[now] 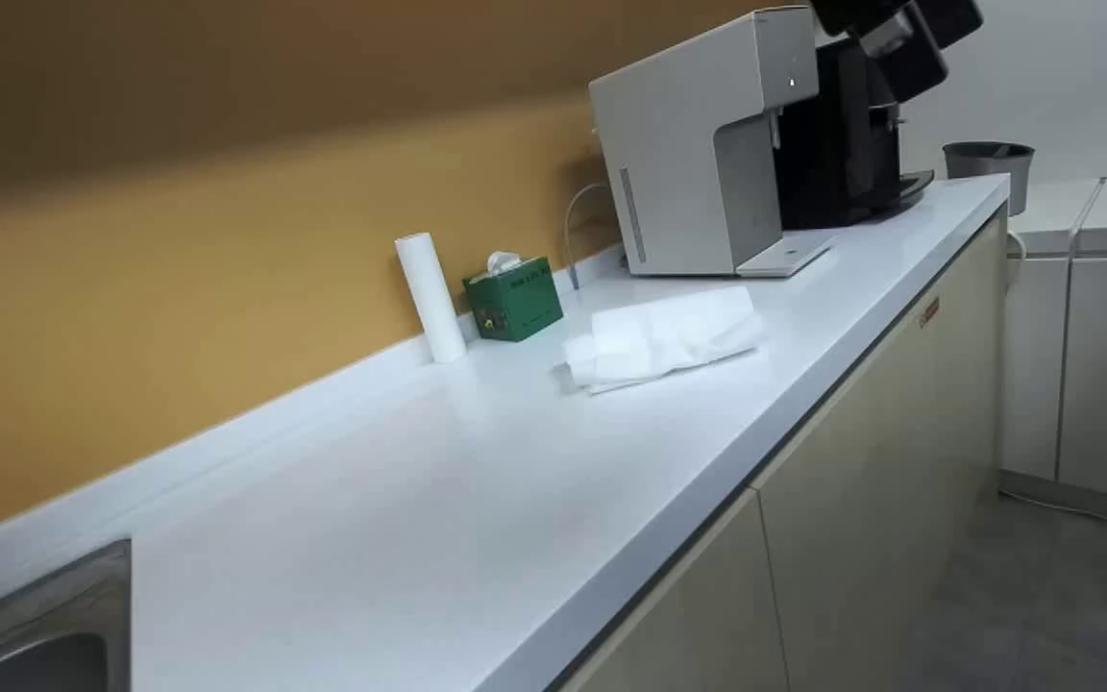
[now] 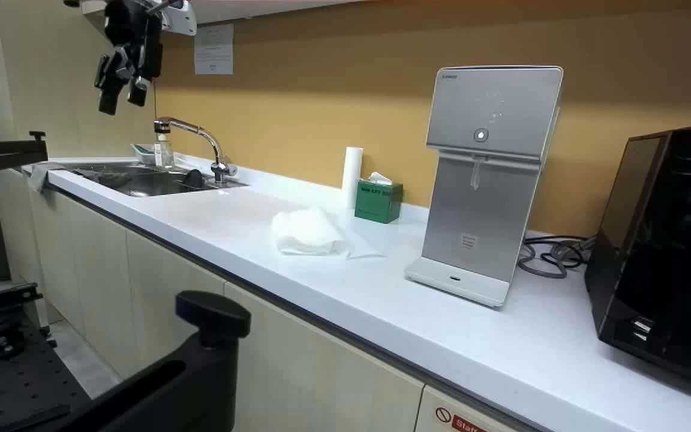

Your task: Use the tissue to wipe the counter

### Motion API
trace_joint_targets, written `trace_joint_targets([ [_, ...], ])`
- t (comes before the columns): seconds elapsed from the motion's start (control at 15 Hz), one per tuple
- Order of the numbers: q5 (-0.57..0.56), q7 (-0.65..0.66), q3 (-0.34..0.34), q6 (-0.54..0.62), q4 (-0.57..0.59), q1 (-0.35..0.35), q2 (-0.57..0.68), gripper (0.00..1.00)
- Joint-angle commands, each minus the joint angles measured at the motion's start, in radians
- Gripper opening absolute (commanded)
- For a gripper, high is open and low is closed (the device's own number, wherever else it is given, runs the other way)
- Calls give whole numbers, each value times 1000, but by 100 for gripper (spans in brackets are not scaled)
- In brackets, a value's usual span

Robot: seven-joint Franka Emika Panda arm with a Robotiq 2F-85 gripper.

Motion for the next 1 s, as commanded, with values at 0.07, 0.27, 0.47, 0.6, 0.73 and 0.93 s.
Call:
trace_joint_targets([
  [0.07,-7,9,-19,0,1,23,4,100],
  [0.27,-7,9,-19,0,1,23,4,100],
  [0.47,-7,9,-19,0,1,23,4,100],
  [0.6,-7,9,-19,0,1,23,4,100],
  [0.73,-7,9,-19,0,1,23,4,100],
  [0.93,-38,103,-17,62,-3,-15,6,100],
])
